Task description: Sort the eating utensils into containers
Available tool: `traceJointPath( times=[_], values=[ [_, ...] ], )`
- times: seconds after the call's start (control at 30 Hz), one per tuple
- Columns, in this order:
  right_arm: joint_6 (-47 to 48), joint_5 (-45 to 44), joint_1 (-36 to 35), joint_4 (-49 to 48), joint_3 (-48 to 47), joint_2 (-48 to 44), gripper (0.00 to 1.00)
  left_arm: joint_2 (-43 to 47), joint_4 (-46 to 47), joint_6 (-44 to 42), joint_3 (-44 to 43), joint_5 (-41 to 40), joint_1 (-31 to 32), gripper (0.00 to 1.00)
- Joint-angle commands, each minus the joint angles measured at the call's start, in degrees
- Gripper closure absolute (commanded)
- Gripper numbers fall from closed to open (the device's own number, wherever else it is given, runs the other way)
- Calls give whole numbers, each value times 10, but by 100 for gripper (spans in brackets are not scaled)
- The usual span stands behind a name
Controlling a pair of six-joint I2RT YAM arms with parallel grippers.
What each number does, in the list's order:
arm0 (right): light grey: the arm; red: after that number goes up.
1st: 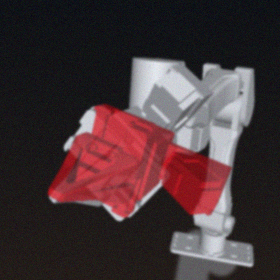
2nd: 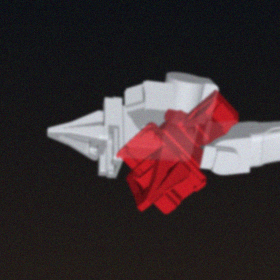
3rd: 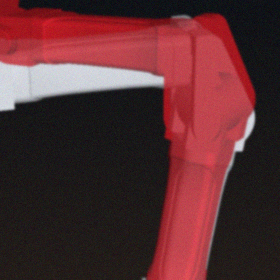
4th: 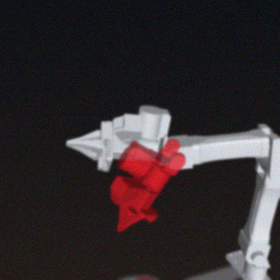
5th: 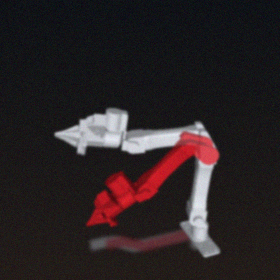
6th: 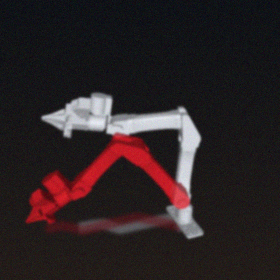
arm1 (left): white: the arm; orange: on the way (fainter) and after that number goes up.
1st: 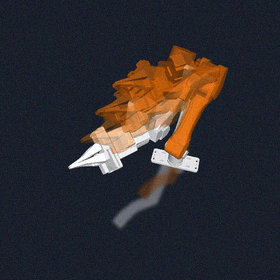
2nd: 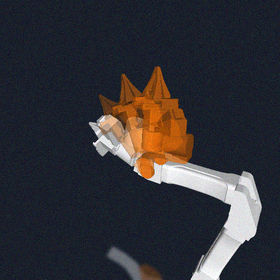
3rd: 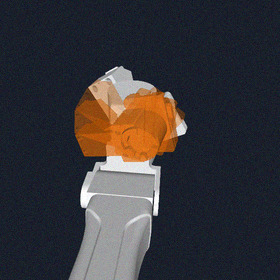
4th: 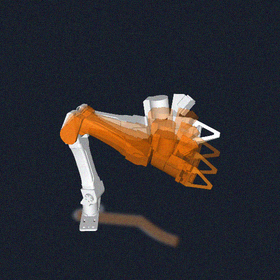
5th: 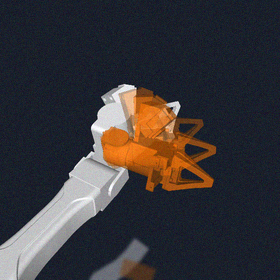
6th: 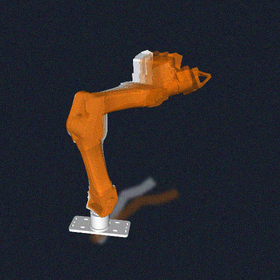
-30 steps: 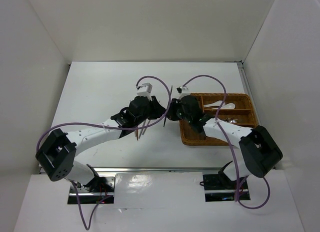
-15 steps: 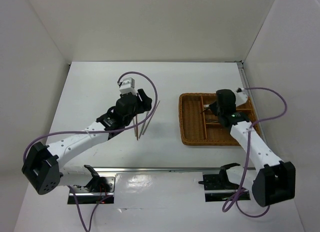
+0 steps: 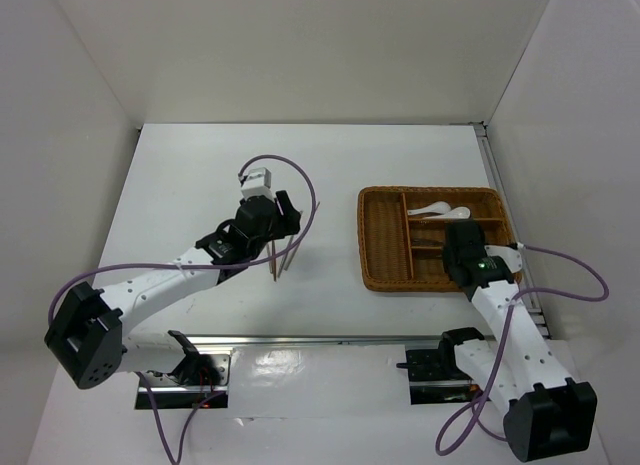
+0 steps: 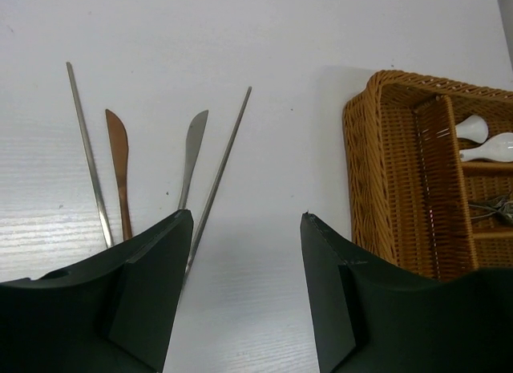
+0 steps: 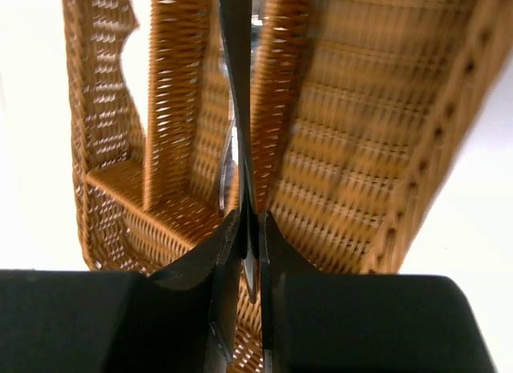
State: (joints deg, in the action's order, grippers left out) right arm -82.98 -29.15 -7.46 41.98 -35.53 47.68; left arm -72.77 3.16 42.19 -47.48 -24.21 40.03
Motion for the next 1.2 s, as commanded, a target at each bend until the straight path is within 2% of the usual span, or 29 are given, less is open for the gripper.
traceJointPath(
  times=[0.0, 0.37, 0.47, 0.5, 0.6, 0.8, 0.93, 1.0, 1.07, 1.17],
  values=[
    [-72, -33, 3, 36, 19, -8, 100, 10, 18, 2, 11, 8, -2, 30],
    [-72, -4, 3, -17, 46, 32, 99, 10, 12, 2, 21, 8, -2, 30],
    [-62, 1, 3, -24, 41, 32, 87, 10, 12, 2, 21, 3, -2, 30],
    [-62, 7, 3, -24, 41, 32, 78, 10, 6, 2, 21, 3, -2, 30],
    [-49, 7, 3, -16, 26, 22, 60, 4, 1, 2, 21, -7, -2, 30],
    [-15, 12, 3, 5, -15, -13, 54, -13, -10, -15, 21, 11, -28, 28],
    [102, 51, 3, -51, -32, -42, 53, -33, 3, -54, 27, 64, -64, 25],
    [174, 79, 3, -138, -27, -62, 53, -50, 3, -65, 13, 108, -95, 25],
    [250, 129, 3, -189, -20, -70, 48, -77, -3, -78, 6, 132, -119, 27],
    [315, 183, 3, -261, -9, -65, 42, -102, -3, -93, 0, 149, -124, 30]
  ],
)
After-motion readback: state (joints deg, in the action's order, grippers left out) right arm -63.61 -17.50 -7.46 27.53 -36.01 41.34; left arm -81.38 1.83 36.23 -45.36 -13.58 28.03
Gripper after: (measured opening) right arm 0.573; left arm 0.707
